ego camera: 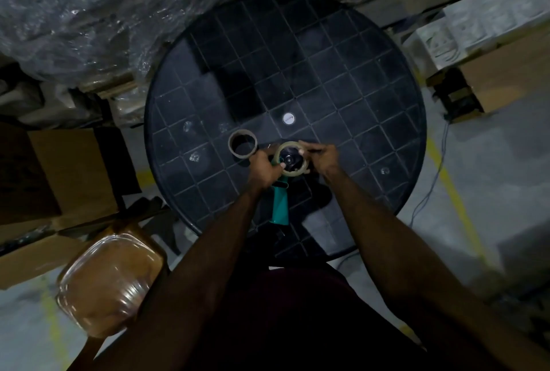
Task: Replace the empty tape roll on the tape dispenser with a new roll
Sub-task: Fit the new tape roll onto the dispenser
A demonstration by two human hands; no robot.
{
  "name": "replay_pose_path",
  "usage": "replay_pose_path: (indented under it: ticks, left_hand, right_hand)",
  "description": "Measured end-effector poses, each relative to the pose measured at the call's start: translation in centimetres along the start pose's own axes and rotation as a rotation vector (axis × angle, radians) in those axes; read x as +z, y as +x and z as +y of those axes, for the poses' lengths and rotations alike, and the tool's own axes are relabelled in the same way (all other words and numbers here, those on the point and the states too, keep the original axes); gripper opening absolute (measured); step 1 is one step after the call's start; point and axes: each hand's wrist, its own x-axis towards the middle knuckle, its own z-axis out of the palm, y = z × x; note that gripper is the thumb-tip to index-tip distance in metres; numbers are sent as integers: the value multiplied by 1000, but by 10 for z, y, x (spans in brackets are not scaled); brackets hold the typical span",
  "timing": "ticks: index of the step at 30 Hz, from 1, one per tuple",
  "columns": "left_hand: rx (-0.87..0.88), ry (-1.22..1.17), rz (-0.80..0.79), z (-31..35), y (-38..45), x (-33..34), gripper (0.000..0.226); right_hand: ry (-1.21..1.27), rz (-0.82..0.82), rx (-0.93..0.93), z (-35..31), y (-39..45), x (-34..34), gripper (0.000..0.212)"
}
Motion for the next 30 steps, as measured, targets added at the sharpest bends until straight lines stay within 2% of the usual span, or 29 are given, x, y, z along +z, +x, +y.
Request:
replay_pose_path:
  ticks: [4,7,10,17,22,24,26,30]
  left_hand:
    - [10,78,-8,-8,11,6,45]
    - [-53,109,9,-7,14,12,49]
    - [-87,161,15,-3,14,12,48]
    - [99,115,113,1,-7,12,40]
    - [190,325,-33,2,-10,8,70]
    - [194,385,-81,4,-9,7,75]
    - [198,434,-115,4,-5,7,90]
    - [132,462,-169,5,-5,13,105]
  right_hand:
    - [33,21,47,2,-4,2,39]
    - [56,49,78,4,-5,7,41]
    - [10,80,89,-3,-11,9,33]
    - [-11,102,210,-5,-25,11,26]
    - [-36,193,192,2,-24,12,25]
    - [-56,191,231,1,-21,10,25]
    - [-55,176,242,3,-15,9,25]
    - [-106,184,176,6,-5,8,25]
